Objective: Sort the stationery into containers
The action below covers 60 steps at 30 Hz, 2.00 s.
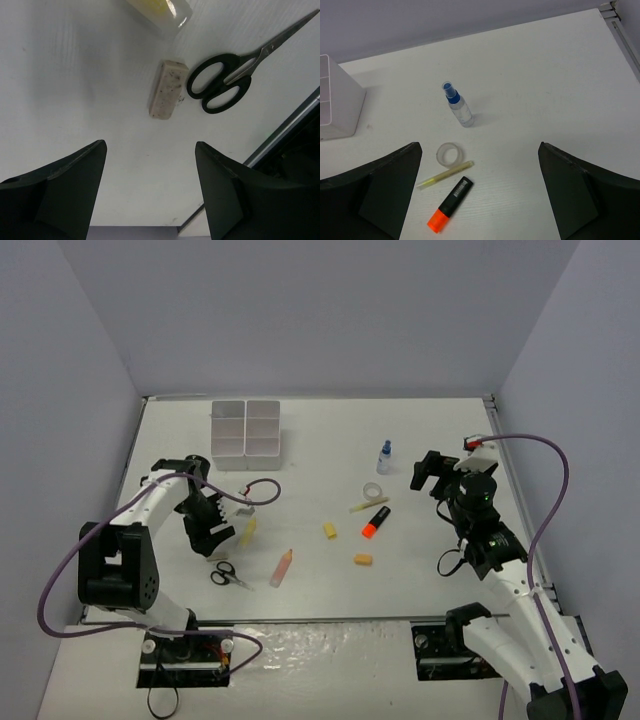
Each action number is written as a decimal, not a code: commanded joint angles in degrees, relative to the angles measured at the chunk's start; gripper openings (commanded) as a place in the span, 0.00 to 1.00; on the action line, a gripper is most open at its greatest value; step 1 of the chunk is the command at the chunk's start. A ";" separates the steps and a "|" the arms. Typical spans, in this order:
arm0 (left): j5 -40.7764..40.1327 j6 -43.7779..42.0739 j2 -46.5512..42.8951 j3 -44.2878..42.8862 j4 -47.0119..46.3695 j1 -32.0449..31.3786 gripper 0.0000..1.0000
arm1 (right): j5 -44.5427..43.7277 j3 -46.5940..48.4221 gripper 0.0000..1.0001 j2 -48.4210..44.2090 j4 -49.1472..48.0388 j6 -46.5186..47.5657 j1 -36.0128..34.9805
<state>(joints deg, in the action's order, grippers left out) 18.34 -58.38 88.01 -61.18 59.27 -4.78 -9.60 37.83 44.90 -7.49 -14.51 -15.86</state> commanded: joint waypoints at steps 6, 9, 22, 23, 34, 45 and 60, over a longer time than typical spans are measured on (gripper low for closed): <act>0.99 -6.09 -0.74 5.36 -12.95 -0.94 0.68 | -0.68 0.14 1.00 -1.13 -3.76 1.41 -0.23; -1.97 -6.92 0.29 7.95 -16.54 -1.02 0.68 | -1.21 0.23 1.00 -1.22 -3.70 1.38 -0.23; 1.86 -11.29 -4.10 9.82 -11.97 -0.90 0.67 | -1.79 1.32 1.00 -0.28 -3.59 1.76 -0.23; 2.64 -11.87 -4.64 9.50 -10.45 -0.86 0.67 | -1.75 1.36 1.00 -0.12 -3.59 1.76 -0.23; 2.90 -12.72 -5.67 8.62 -7.81 -0.98 0.67 | -1.68 1.46 1.00 -0.20 -3.41 2.02 -0.23; -4.13 -9.26 -3.14 14.36 -19.83 -2.57 0.67 | -2.26 1.02 1.00 -0.78 -3.15 1.94 -0.31; -5.65 -0.97 0.57 10.44 -22.72 -3.97 0.00 | -2.97 0.84 1.00 -1.13 -2.27 1.94 -0.23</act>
<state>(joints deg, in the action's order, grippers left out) 11.42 -62.92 86.13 -46.83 40.10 -9.74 -10.76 37.47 44.45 -6.88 -13.34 -15.86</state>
